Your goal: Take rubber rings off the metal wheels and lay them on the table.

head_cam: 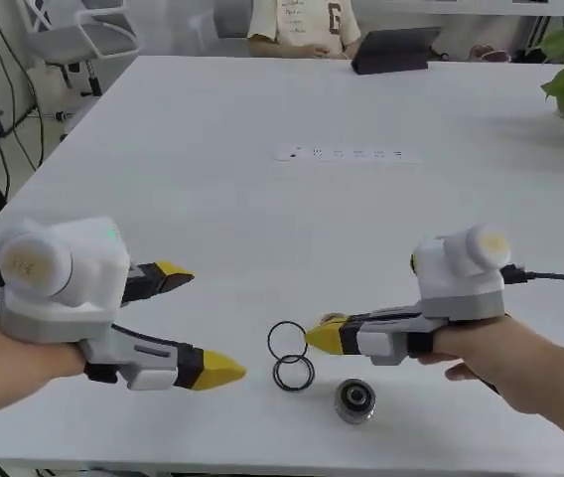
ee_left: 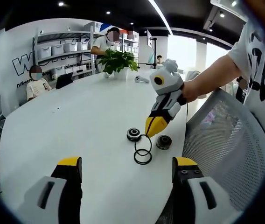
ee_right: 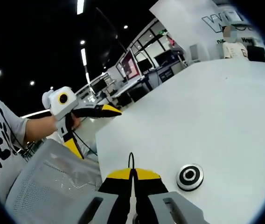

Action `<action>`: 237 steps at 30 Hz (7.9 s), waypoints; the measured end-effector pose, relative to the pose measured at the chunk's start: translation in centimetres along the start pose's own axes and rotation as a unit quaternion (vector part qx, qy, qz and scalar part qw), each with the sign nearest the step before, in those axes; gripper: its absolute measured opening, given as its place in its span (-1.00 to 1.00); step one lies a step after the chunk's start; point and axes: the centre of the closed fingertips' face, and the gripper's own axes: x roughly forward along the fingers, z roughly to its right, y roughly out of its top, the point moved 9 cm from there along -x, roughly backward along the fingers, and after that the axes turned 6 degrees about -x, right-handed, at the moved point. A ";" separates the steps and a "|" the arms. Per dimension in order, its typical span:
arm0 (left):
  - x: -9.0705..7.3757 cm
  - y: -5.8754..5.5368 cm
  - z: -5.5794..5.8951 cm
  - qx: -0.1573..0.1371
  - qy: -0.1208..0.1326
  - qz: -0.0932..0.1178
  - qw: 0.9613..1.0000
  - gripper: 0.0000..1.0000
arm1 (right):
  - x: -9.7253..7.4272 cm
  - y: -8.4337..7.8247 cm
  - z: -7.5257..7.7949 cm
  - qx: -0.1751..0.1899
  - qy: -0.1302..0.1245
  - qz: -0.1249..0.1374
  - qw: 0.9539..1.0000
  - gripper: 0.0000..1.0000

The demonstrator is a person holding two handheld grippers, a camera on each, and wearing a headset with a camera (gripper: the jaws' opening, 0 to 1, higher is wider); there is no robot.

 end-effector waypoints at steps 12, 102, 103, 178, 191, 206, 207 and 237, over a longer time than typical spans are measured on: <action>-0.6 -0.9 -0.1 -0.011 0.006 -0.005 1.000 0.56 | 0.9 -1.7 1.1 0.020 -0.005 -0.049 0.999 -1.00; 10.4 3.6 -1.4 0.024 -0.071 -0.049 0.996 0.19 | -5.1 -2.3 5.7 -0.060 -0.123 0.012 0.990 -0.49; 10.5 3.6 -1.4 0.023 -0.072 -0.050 0.996 0.17 | -5.0 -2.4 5.7 -0.060 -0.122 0.008 0.991 -0.49; 16.6 2.1 0.8 0.060 -0.078 -0.070 0.993 -0.85 | -2.4 -3.1 6.4 -0.177 -0.113 -0.039 0.977 -0.68; 16.4 1.8 0.9 0.052 -0.070 -0.058 0.994 -0.86 | -2.8 -3.3 6.4 -0.165 -0.122 -0.040 0.978 -0.96; 16.3 1.8 1.2 0.054 -0.053 -0.059 0.995 -0.86 | -3.3 -3.5 6.9 -0.031 -0.135 -0.005 0.990 -1.00; 16.3 1.8 1.3 0.054 -0.052 -0.059 0.995 -0.86 | -3.3 -3.5 6.9 -0.027 -0.135 -0.002 0.990 -1.00; 16.5 2.0 1.7 0.047 -0.031 -0.060 0.997 -0.87 | -3.3 -2.2 6.0 0.010 -0.131 0.037 0.991 -1.00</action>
